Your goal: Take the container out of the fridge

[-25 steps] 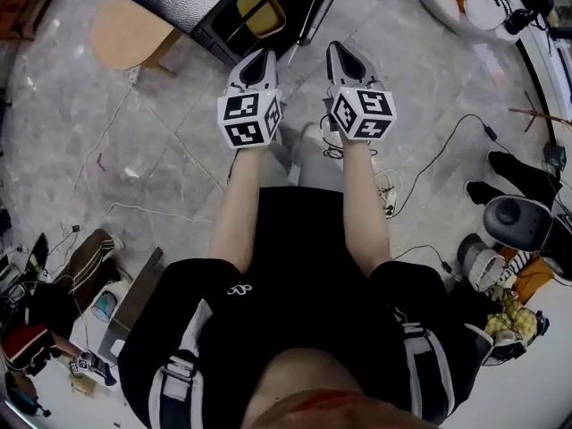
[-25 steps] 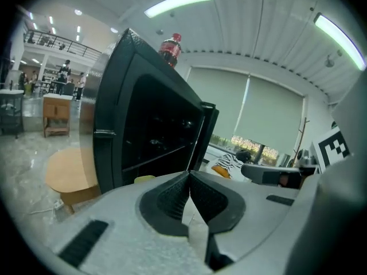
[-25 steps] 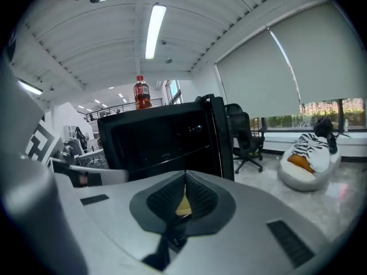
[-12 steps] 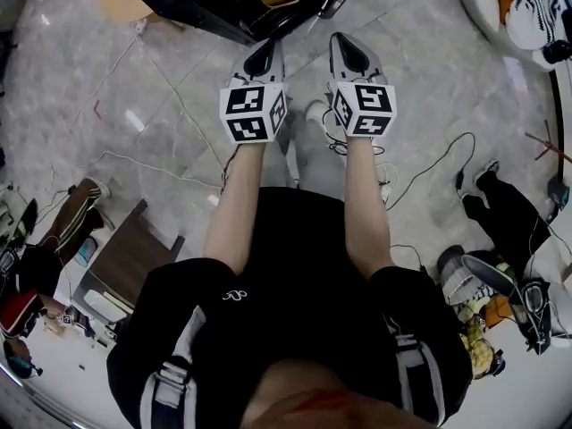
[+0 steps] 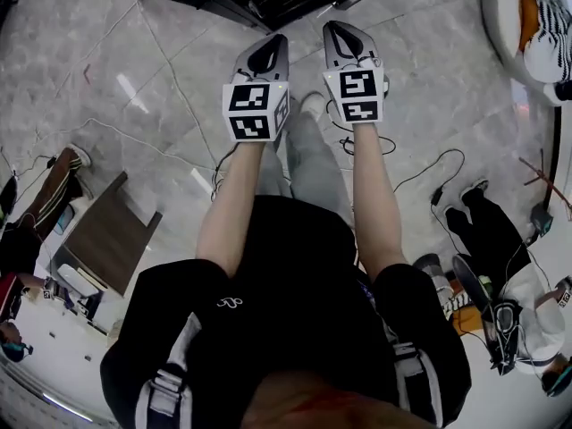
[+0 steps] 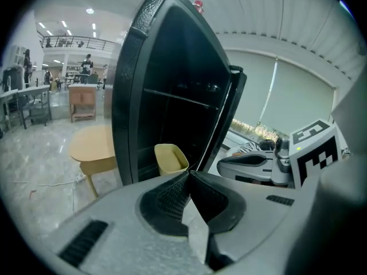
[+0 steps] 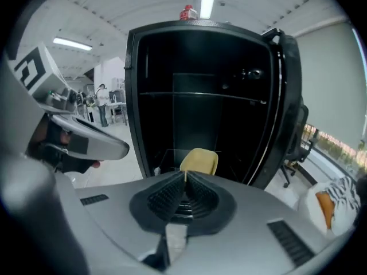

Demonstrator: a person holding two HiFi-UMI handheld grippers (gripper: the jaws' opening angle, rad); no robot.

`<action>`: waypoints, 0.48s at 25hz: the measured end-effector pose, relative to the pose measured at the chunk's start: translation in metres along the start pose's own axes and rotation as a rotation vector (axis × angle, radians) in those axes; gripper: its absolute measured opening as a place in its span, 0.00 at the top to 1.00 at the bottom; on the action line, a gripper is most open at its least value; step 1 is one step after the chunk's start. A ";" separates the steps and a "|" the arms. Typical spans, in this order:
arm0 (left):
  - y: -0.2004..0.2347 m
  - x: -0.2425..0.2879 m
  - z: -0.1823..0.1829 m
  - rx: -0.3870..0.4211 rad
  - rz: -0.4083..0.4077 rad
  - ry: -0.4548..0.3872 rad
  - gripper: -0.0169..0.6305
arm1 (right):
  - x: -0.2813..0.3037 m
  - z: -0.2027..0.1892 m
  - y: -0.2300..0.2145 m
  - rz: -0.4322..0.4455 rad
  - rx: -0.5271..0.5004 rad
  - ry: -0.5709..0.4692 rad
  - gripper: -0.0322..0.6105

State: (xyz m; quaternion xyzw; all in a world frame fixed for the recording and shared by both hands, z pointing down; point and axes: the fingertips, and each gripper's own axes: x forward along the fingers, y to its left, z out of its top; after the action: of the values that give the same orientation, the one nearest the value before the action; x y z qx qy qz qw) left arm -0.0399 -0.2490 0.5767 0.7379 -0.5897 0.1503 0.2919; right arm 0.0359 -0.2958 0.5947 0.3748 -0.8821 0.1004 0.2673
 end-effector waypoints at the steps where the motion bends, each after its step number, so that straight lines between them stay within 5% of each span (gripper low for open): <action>1: 0.003 0.001 -0.002 -0.006 0.004 0.001 0.96 | 0.008 -0.002 0.000 0.008 -0.037 0.016 0.93; 12: 0.022 -0.006 -0.006 -0.043 0.046 0.002 0.96 | 0.099 -0.027 -0.002 0.140 -0.442 0.225 0.93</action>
State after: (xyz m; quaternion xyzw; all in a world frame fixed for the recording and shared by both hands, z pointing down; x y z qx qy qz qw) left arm -0.0617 -0.2432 0.5834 0.7177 -0.6092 0.1448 0.3047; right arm -0.0092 -0.3477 0.6714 0.2320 -0.8710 -0.0354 0.4316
